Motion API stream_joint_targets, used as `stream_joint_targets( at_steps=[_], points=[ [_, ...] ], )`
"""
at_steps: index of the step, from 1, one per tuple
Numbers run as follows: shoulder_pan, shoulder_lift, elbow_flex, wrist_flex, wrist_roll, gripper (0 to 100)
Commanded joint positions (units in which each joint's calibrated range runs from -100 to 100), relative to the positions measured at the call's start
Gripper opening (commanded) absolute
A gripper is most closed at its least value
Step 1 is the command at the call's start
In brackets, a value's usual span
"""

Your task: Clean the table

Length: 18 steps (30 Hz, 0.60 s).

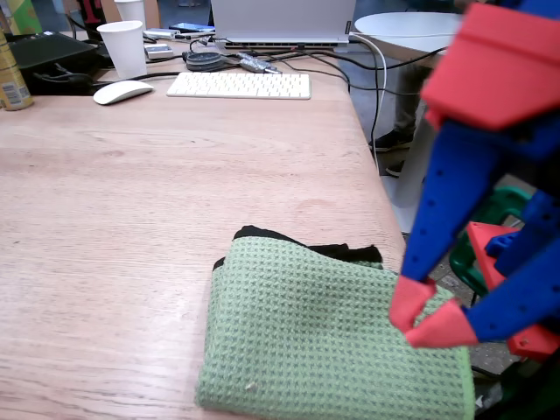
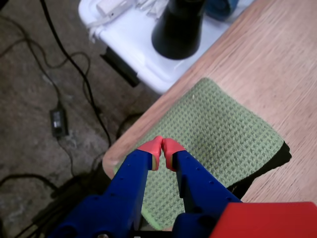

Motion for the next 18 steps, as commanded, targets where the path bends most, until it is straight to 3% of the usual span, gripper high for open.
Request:
stream_joint_targets(
  at_steps=[1, 3, 5, 10, 18],
  points=[
    [-1.42, 4.98, -3.12, 0.26, 4.88, 10],
    [0.61, 6.52, -3.02, 1.08, 8.94, 27],
    [13.81, 6.61, -3.21, 0.26, 10.26, 38],
    [27.51, 7.38, -2.27, 0.26, 9.38, 39],
    [25.32, 10.98, -1.42, 0.59, -7.08, 39]
  ],
)
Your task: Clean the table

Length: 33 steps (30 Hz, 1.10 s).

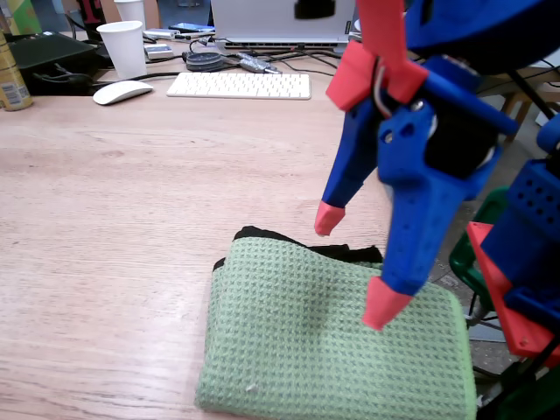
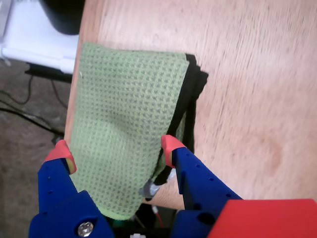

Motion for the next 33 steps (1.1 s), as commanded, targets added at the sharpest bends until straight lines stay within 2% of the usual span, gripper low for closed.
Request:
stream_joint_targets(
  at_steps=[1, 3, 9, 11, 12, 13, 15, 16, 19, 22, 29, 33],
  points=[
    [-0.71, 3.37, 0.83, -0.65, -3.91, 39],
    [-0.71, 3.88, 4.42, -1.55, -4.05, 39],
    [-0.71, 11.08, 11.31, -16.49, -5.03, 39],
    [-0.71, 12.97, 10.37, -16.74, -4.59, 38],
    [-0.71, 13.06, 10.27, -16.74, -4.59, 34],
    [-0.88, 13.06, 10.27, -16.74, -4.54, 26],
    [-0.88, 12.97, 11.03, -16.74, -4.54, 4],
    [-1.55, 12.54, 11.41, -16.66, -4.49, 0],
    [-8.49, 11.86, 14.61, -16.58, -2.39, 1],
    [-5.95, 10.48, 14.9, -14.93, 0.24, 1],
    [21.46, 12.11, 14.14, -13.46, 7.67, 1],
    [41.59, 14.86, 11.5, -14.03, 13.48, 1]
  ],
)
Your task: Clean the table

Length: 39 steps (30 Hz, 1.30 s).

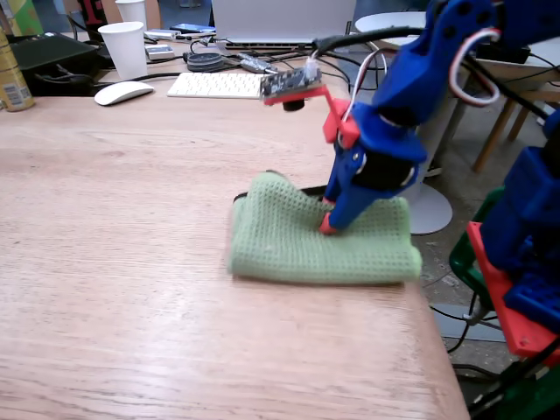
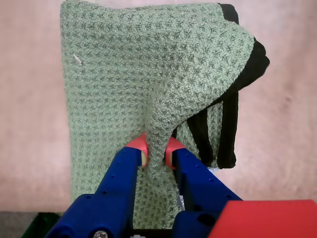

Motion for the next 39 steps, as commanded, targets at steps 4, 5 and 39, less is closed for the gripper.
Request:
stream_joint_targets(
  at_steps=[4, 5, 39],
  points=[
    [31.44, 15.96, -16.35, 0.79, 6.79, 1],
    [35.17, 18.79, -20.22, 0.79, 7.37, 1],
    [-35.56, 48.72, -63.82, 22.63, 1.56, 1]
  ],
)
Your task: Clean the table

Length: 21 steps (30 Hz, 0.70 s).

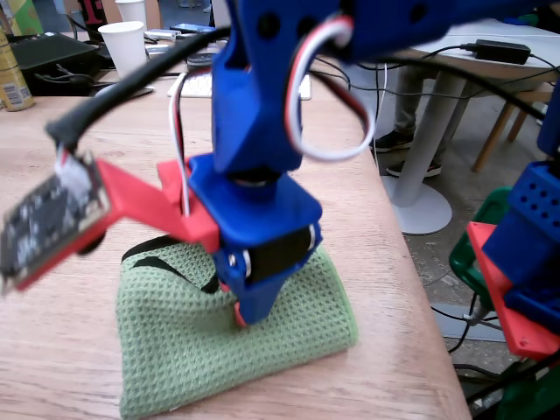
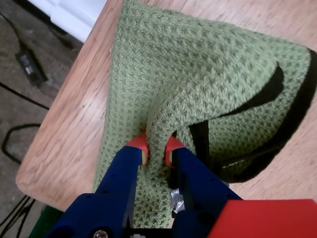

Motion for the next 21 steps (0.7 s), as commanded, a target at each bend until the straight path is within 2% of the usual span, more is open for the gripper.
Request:
stream_joint_targets(
  at_steps=[1, 5, 16, 19, 21],
  points=[
    [-1.01, 6.85, -1.51, 0.18, 0.39, 1],
    [3.56, 8.57, -1.51, 0.27, 1.22, 1],
    [55.5, 8.83, -2.17, 0.27, 13.58, 1],
    [68.36, 13.97, -12.75, 0.27, 16.21, 1],
    [72.26, 21.69, -25.96, 0.35, 16.51, 1]
  ],
)
